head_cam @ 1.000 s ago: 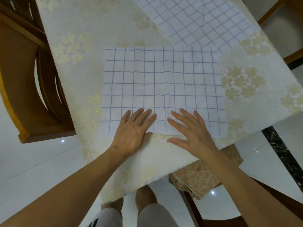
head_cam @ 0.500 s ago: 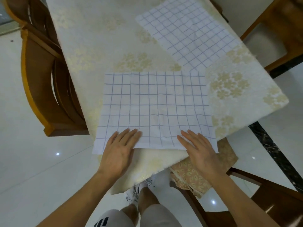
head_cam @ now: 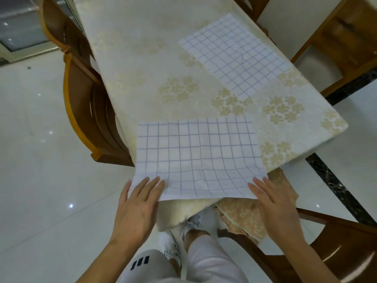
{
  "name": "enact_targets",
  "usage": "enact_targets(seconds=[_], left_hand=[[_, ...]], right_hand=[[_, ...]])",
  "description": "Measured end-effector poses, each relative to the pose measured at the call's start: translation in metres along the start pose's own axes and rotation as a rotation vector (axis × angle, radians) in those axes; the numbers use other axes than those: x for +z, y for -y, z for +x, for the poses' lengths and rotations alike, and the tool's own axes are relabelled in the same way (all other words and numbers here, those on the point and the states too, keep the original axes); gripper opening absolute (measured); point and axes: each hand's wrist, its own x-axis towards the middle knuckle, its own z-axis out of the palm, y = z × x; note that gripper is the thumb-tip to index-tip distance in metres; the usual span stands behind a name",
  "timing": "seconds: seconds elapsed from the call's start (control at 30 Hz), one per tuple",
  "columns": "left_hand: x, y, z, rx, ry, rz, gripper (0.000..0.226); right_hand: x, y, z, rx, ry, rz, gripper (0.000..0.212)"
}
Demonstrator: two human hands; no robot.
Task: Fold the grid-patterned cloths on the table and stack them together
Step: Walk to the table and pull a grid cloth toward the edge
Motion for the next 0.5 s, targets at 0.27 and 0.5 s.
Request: enact_targets(seconds=[0.27, 0.5], left_hand=[[-0.043, 0.001, 0.100, -0.059, -0.002, 0.242, 0.049], [-0.027, 0.013, 0.179, -0.068, 0.043, 0.290, 0.046]], right_hand=[[-0.013, -0.032, 0.106, 0.028, 0.036, -0.189, 0.055], [0.021, -0.066, 0.189, 0.002, 0.154, -0.158, 0.064]])
